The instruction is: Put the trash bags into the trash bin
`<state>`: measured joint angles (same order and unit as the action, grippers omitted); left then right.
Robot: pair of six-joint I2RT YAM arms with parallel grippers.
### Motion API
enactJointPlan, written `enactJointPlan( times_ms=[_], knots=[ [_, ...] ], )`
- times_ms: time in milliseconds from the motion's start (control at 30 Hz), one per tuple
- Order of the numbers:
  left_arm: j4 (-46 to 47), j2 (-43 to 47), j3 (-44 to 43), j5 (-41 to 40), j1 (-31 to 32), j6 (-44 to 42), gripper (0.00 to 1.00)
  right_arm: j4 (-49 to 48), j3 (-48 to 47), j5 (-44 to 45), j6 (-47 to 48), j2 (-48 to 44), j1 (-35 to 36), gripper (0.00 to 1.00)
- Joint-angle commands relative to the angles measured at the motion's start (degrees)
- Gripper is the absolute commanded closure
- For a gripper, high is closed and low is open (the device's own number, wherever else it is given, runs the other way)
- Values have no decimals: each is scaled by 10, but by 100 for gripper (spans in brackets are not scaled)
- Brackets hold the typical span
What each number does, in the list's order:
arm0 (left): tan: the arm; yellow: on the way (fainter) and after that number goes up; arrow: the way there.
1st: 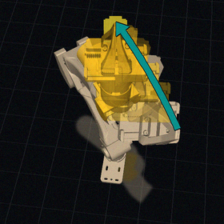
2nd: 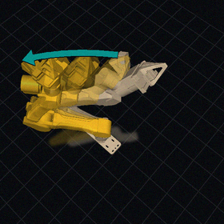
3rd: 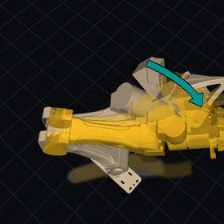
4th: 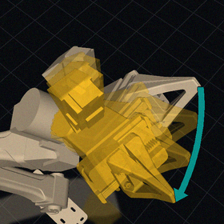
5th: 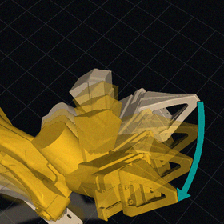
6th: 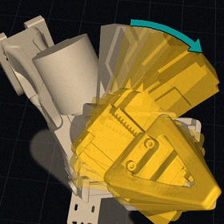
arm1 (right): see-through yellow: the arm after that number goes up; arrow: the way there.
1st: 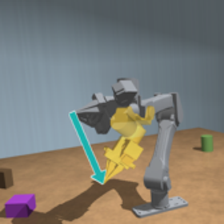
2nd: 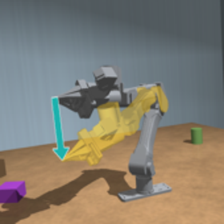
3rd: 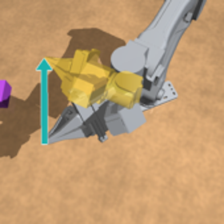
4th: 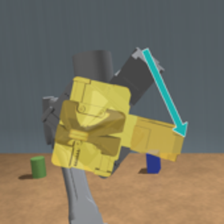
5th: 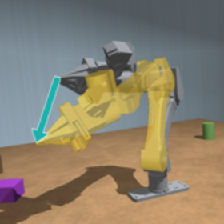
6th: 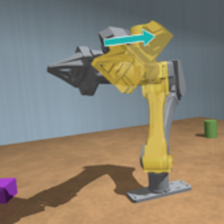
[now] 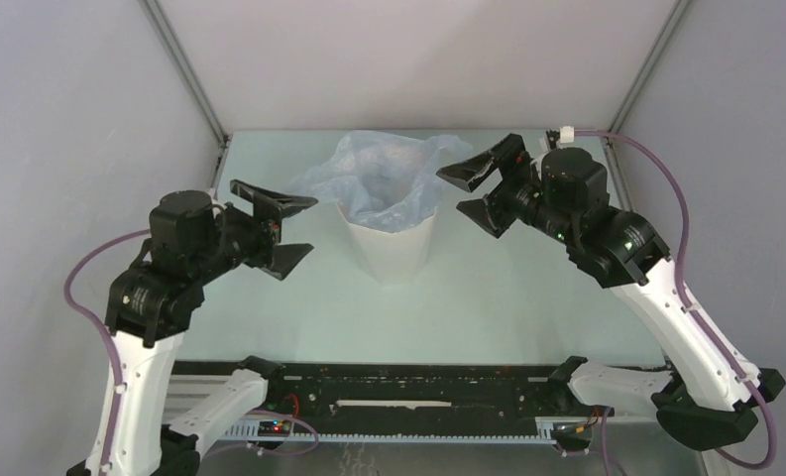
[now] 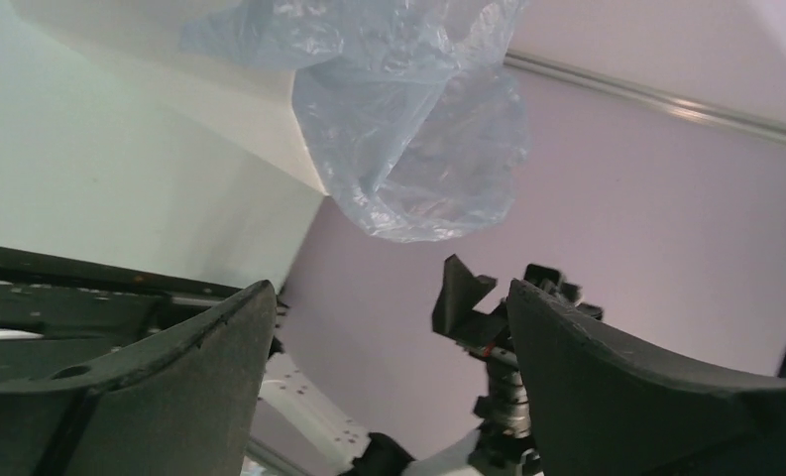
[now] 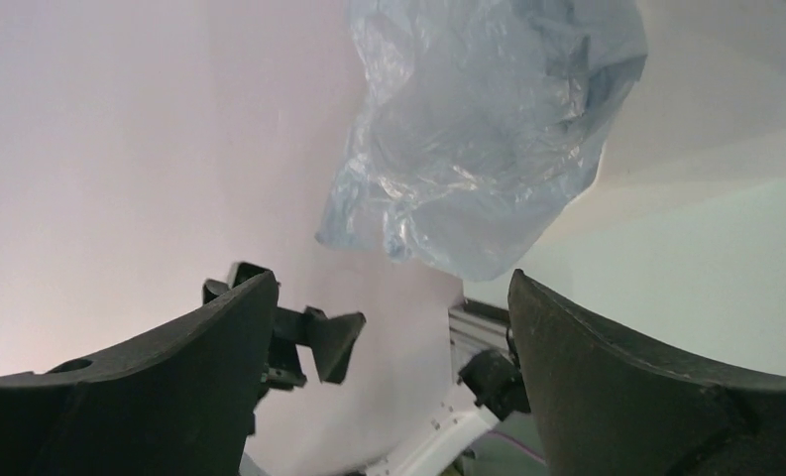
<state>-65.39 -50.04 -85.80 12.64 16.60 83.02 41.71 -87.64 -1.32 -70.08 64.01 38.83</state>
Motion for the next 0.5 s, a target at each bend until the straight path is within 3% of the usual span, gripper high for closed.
enactJointPlan(
  times_ms=[0, 167, 300, 467],
  knots=[
    [141, -14, 63, -12, 18, 143, 8, -41, 11, 136, -94, 6, 33, 5],
    [160, -56, 63, -60, 17, 171, 12, -44, 9, 147, -162, 38, 38, 22],
    [152, -84, 42, -123, 13, 143, 15, -42, 3, 163, -183, 52, 41, 23],
    [147, -118, 55, -109, -13, 121, 15, -45, 7, 182, -194, 61, 41, 27]
  ],
)
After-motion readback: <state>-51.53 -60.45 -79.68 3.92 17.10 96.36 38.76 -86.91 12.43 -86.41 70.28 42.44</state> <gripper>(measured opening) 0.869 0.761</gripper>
